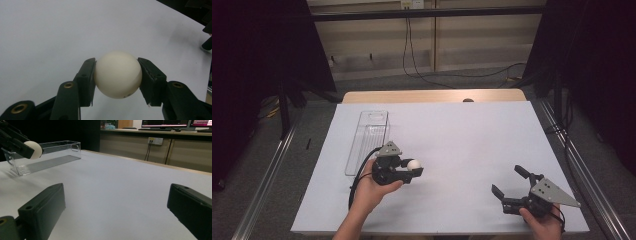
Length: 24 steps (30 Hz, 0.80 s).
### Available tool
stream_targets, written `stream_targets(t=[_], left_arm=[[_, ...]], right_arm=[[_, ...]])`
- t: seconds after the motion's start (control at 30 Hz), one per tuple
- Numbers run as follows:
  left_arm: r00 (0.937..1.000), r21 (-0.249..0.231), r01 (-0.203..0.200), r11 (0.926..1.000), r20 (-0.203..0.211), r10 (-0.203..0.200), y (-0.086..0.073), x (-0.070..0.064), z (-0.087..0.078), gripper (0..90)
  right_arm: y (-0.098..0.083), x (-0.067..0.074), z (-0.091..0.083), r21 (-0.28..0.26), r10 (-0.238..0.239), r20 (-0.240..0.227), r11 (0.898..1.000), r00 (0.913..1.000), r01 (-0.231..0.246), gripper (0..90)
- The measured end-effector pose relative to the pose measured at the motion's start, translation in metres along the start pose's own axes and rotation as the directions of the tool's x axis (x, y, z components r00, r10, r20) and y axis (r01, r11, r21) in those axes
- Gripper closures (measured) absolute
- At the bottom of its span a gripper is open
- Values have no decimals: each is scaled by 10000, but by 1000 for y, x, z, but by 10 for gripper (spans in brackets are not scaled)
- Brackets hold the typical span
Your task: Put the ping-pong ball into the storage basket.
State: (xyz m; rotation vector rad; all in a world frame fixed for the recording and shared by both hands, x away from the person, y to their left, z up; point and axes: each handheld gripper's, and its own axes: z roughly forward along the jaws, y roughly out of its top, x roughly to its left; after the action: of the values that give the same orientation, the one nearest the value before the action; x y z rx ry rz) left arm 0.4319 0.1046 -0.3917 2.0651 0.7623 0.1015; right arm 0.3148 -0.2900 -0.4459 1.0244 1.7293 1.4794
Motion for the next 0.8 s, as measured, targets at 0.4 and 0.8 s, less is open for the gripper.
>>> stream_targets(t=[0.4,0.8], left_arm=[[9999,-132,68,9999,-106,-69,0,5,-5,512],[9998,-260,139,9996,-101,-142,0,8,-9,512]], right_arm=[[0,0,0,-12,-3,-19,10000,10000,3,13],[0,0,0,-6,5,-40,10000,10000,-5,14]])
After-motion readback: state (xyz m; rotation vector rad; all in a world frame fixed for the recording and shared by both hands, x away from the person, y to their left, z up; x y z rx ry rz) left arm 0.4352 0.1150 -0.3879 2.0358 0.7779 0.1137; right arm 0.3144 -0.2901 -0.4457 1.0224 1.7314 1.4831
